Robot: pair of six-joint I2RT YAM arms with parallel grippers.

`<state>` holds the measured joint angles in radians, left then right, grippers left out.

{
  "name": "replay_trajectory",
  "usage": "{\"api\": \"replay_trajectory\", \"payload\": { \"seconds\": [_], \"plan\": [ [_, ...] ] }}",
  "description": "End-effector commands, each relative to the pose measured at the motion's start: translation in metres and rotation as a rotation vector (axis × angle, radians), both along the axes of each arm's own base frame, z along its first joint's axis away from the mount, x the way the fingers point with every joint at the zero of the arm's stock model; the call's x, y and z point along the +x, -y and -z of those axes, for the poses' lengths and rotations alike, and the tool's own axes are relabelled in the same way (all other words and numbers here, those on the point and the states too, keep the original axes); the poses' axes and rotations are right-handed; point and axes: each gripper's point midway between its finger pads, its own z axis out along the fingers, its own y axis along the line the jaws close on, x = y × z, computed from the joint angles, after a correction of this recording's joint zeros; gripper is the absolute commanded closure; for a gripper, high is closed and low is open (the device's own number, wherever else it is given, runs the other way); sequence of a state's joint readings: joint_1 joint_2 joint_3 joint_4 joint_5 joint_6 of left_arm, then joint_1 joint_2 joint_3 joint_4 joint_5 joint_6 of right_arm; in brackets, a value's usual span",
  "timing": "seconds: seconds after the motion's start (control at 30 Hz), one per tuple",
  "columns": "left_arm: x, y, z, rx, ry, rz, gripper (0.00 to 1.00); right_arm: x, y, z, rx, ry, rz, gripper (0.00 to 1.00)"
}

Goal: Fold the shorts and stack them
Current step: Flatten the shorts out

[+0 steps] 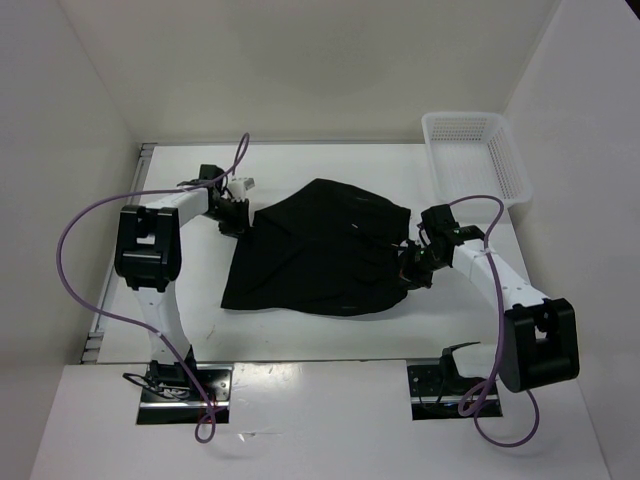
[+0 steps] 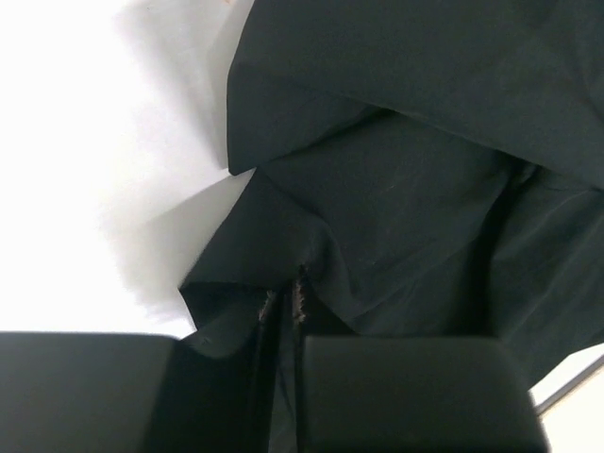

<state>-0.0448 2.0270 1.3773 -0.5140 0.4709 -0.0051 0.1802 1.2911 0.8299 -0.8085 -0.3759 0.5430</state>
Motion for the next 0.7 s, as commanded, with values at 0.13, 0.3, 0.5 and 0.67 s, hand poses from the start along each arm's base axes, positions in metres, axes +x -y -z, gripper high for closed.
{"api": "replay_trajectory", "payload": {
  "seconds": [0.13,0.3,0.5,0.67],
  "plan": [
    [0.012,0.003,-0.027,-0.026,0.065,0.01,0.98,0.002,0.005,-0.008,-0.015,0.029,0.021,1.0],
    [0.042,-0.043,-0.053,0.046,0.14,-0.098,1.0,-0.004,0.011,-0.015,-0.052,0.015,0.031,1.0],
    [0.057,-0.059,-0.068,0.132,0.206,-0.141,1.0,-0.007,0.021,-0.018,-0.105,0.009,0.037,1.0],
    [0.063,-0.063,-0.061,0.153,0.198,-0.15,1.0,-0.01,0.02,-0.014,-0.099,-0.01,0.034,1.0]
  ]
}}
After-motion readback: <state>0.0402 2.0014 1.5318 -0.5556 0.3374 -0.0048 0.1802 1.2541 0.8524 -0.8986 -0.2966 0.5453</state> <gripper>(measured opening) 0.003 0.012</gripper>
